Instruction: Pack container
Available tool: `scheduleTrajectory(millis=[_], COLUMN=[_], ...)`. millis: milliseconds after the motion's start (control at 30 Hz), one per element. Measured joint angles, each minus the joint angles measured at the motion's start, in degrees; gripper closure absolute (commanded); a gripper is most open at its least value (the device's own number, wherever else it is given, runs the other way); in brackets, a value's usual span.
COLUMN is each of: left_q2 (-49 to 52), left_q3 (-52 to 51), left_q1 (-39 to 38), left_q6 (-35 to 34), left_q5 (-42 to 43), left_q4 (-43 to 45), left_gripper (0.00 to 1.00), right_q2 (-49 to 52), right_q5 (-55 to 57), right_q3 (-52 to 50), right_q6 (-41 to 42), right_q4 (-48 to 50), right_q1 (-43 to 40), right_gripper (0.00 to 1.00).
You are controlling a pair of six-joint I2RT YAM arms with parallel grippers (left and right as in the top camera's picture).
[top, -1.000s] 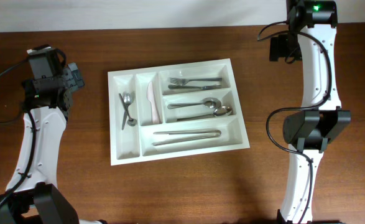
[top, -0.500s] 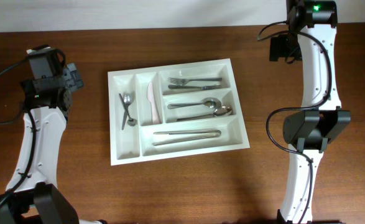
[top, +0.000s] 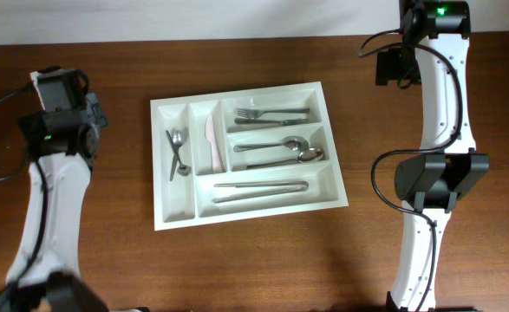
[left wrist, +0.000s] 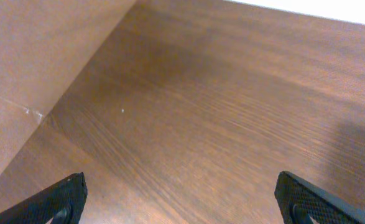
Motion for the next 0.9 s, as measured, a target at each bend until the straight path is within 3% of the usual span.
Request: scheduleTrajectory(millis=[267, 500, 667, 900], left_q2=[-24.3, -37.5, -45.8, -57.0], left_q3=[0.5, -1.1, -11.6, -35.6], left_q1=[0.0, -1.9, -6.2, -10.4], left_q6=[-3.8, -6.4, -2.1, 5.2], left_q5=[6.9, 10.4, 13.1, 16.5], left_q4=[0.0, 0.7, 10.0, 29.2], left_gripper=[0.01, 0.01, 0.01, 0.01], right_q2=[0.0, 0.0, 0.0, 0.0], right_q5=[0.0, 0.0, 0.0, 0.0], right_q3=[0.0, 0.0, 0.0, 0.0], right_q6=[0.0, 0.0, 0.0, 0.0], right_q4=[0.0, 0.0, 0.0, 0.0], right_q1=[0.0, 0.0, 0.0, 0.0], right_gripper=[0.01, 0.01, 0.01, 0.01])
